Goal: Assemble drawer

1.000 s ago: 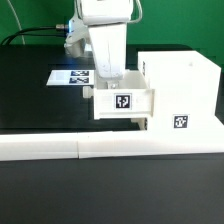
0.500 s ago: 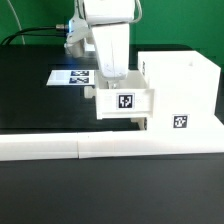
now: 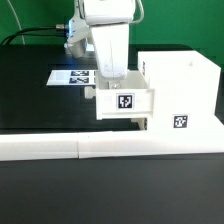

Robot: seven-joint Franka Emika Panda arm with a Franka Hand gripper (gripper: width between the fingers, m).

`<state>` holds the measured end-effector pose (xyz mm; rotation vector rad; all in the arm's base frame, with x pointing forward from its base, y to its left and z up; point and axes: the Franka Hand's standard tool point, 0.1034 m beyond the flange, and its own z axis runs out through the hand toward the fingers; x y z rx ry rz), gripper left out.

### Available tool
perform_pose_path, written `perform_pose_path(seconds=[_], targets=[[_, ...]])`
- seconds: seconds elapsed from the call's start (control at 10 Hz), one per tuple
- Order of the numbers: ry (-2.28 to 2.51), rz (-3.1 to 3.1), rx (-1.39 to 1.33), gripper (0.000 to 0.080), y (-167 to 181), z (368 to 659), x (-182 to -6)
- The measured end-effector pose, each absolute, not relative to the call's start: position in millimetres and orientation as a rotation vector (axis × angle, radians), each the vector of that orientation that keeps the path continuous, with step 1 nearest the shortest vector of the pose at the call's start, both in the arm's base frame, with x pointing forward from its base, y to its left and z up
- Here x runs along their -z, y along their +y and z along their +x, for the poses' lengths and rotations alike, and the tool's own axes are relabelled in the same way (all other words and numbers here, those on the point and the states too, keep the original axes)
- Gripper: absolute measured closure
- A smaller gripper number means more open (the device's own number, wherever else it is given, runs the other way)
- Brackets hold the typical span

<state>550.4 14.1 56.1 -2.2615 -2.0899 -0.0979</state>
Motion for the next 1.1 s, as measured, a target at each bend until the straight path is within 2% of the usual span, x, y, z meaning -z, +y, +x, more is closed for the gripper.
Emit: perform_pose_path(seconds=[1.1], targets=[[-2.116,-2.251,0.113,0.0758,8.6,549.9,-55.3]])
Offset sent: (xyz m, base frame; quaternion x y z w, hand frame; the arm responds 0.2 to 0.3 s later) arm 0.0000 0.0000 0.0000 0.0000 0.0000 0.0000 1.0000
